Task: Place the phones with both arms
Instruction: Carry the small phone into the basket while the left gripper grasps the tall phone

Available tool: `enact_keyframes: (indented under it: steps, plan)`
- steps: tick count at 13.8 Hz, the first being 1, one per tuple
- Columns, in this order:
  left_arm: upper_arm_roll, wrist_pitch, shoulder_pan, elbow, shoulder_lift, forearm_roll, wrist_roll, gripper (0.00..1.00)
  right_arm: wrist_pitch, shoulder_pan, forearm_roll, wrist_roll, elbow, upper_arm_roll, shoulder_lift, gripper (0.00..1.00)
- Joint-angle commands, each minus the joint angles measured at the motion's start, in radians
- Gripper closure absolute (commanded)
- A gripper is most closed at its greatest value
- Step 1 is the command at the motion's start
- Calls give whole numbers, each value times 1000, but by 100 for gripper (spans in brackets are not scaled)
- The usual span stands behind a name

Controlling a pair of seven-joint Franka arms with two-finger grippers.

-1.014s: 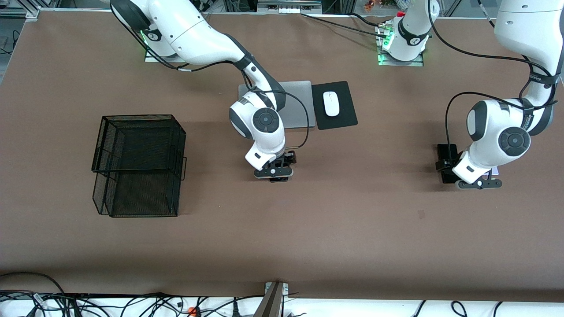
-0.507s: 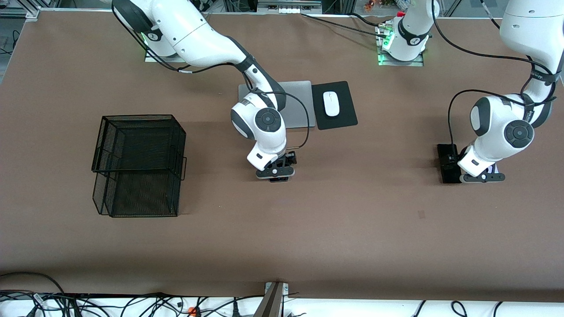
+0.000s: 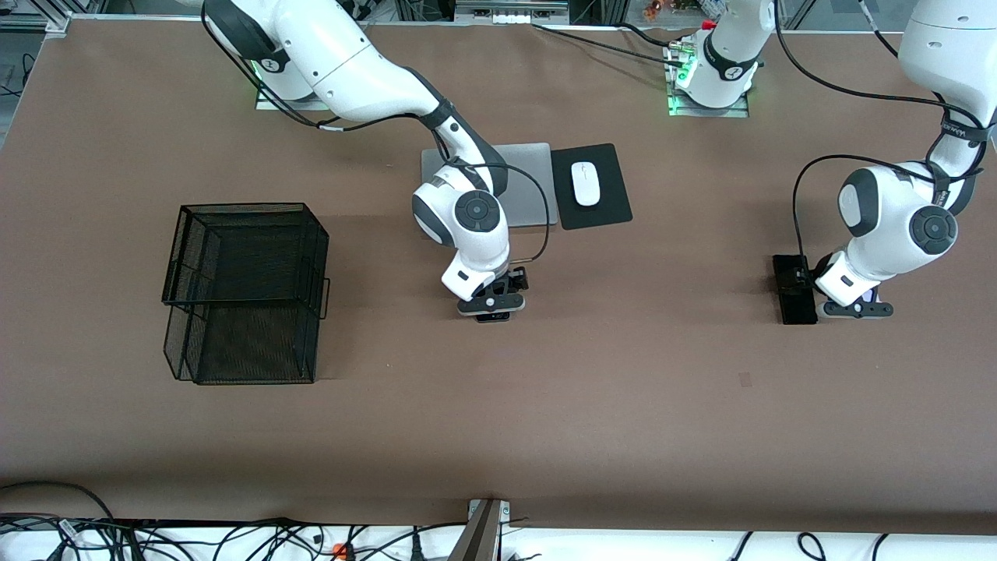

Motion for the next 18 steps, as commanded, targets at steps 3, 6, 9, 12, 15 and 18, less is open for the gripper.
enact_keyframes:
  steps: [3, 6, 9, 12, 15, 18]
  plan:
    - [-15, 57, 14, -24, 16, -23, 34, 0, 5, 11, -34, 0, 30, -11, 27, 10]
    - [-15, 84, 25, -33, 31, -23, 34, 0, 2, 10, -32, -2, 31, -11, 21, 91]
    - [-15, 142, 28, -49, 60, -23, 35, 0, -105, 8, -25, -14, 31, -57, -55, 100]
    - [-15, 143, 28, -49, 65, -23, 35, 0, -351, -40, -20, -22, 20, -86, -222, 100]
    - [-15, 143, 28, -49, 70, -23, 34, 0, -539, -113, -18, -109, 19, -112, -342, 100]
    - [-15, 142, 28, -49, 73, -23, 30, 19, -661, -165, -8, -288, -13, -166, -437, 100]
